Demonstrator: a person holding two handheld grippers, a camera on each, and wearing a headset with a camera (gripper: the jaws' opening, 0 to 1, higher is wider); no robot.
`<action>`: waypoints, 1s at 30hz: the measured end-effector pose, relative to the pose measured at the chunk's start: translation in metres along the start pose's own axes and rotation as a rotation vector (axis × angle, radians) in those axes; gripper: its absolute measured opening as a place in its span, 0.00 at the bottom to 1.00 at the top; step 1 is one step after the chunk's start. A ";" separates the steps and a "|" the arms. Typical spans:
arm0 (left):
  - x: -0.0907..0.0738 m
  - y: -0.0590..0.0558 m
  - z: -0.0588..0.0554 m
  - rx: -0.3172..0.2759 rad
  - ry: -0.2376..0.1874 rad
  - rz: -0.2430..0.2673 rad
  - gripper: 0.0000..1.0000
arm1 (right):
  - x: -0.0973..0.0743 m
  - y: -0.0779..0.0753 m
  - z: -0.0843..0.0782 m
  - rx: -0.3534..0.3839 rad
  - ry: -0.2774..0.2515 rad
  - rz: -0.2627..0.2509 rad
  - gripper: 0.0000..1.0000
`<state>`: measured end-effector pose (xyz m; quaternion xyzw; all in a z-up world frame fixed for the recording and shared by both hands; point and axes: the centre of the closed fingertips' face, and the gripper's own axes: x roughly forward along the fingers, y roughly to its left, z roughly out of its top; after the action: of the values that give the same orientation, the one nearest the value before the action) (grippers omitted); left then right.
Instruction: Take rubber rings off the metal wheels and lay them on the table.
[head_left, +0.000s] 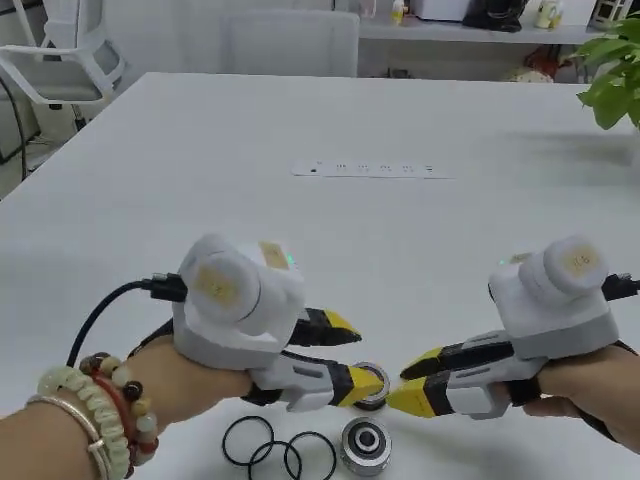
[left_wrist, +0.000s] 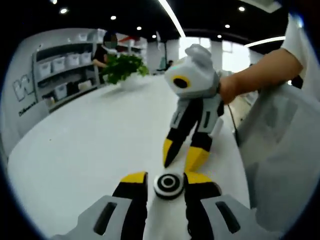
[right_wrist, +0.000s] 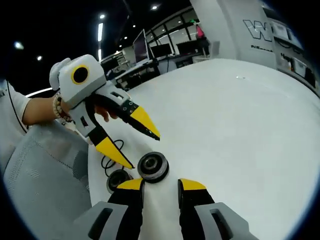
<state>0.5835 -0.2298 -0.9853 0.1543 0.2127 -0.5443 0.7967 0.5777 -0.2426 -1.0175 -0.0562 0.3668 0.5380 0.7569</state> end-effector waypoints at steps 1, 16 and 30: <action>0.001 0.000 -0.002 0.004 0.005 0.004 0.27 | 0.000 0.001 0.000 -0.006 0.001 0.002 0.25; 0.009 -0.004 -0.014 -0.033 0.044 0.023 0.15 | 0.007 0.010 0.004 -0.096 0.017 0.007 0.23; 0.009 -0.002 -0.015 -0.040 0.025 0.026 0.15 | 0.009 0.008 -0.001 -0.167 0.061 -0.006 0.16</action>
<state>0.5821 -0.2308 -1.0030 0.1480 0.2314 -0.5275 0.8039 0.5717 -0.2329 -1.0217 -0.1368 0.3434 0.5627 0.7395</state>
